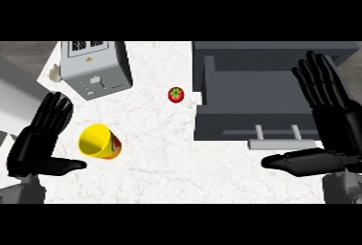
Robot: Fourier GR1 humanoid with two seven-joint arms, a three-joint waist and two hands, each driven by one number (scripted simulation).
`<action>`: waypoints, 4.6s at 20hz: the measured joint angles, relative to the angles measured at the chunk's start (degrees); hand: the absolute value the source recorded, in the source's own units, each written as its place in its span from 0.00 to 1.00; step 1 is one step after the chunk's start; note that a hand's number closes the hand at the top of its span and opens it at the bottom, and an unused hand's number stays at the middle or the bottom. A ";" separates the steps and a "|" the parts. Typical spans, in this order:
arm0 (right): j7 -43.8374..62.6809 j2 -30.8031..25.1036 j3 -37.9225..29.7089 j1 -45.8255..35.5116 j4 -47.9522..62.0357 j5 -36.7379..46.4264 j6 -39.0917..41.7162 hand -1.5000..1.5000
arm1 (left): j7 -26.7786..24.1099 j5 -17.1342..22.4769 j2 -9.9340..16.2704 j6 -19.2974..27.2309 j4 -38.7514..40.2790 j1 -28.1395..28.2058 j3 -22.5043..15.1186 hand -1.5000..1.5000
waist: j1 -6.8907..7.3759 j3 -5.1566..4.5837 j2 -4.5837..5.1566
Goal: Pick up the cup, place it into the drawer and close the drawer
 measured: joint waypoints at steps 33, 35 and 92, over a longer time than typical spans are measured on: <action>3.40 -1.29 -3.46 -5.91 1.47 -1.86 1.57 0.00 | -42.65 -16.86 4.38 2.92 65.99 -19.90 2.75 0.00 | -1.29 -0.22 0.46; 2.79 -1.88 -4.05 -5.22 1.56 -2.53 2.54 0.00 | -43.32 -17.03 4.17 3.16 66.53 -20.44 2.77 0.00 | -1.44 -0.22 0.52; 0.91 -3.20 -6.57 -2.73 2.72 -1.12 3.33 0.00 | -16.22 -9.40 -12.77 24.16 33.22 -52.79 -9.09 1.00 | -0.49 0.07 -0.28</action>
